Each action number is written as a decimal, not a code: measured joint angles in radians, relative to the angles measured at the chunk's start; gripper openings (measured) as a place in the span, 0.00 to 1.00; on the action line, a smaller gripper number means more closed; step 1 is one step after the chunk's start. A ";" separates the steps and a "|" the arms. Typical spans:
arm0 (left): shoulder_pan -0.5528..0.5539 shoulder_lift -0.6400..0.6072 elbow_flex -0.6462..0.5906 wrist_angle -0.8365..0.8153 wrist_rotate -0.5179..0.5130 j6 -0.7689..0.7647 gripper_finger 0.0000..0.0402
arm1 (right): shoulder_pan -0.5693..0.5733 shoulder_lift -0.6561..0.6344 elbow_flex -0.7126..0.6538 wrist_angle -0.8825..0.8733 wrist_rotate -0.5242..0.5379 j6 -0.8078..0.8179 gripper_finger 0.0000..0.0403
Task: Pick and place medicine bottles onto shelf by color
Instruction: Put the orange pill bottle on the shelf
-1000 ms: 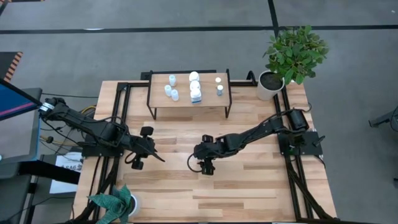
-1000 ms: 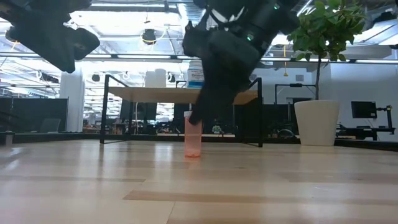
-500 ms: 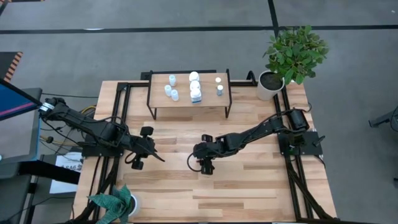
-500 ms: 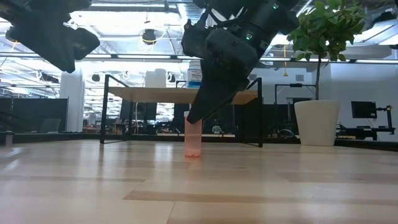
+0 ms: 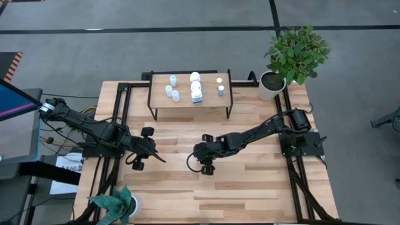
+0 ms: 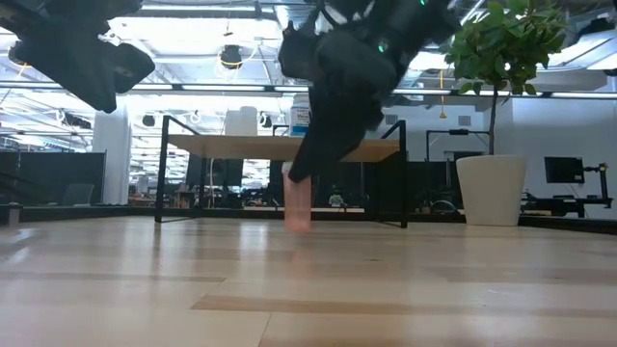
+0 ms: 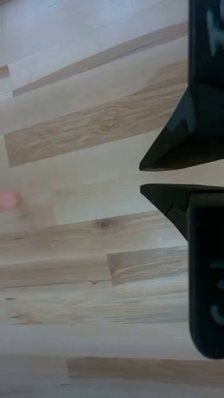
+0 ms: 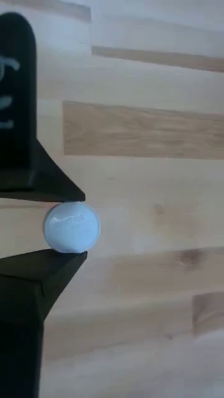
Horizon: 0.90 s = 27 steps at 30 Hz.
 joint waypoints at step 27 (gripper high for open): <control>0.000 0.000 0.000 0.001 -0.003 0.004 0.08 | -0.265 -0.438 0.211 -0.633 0.320 -0.040 0.28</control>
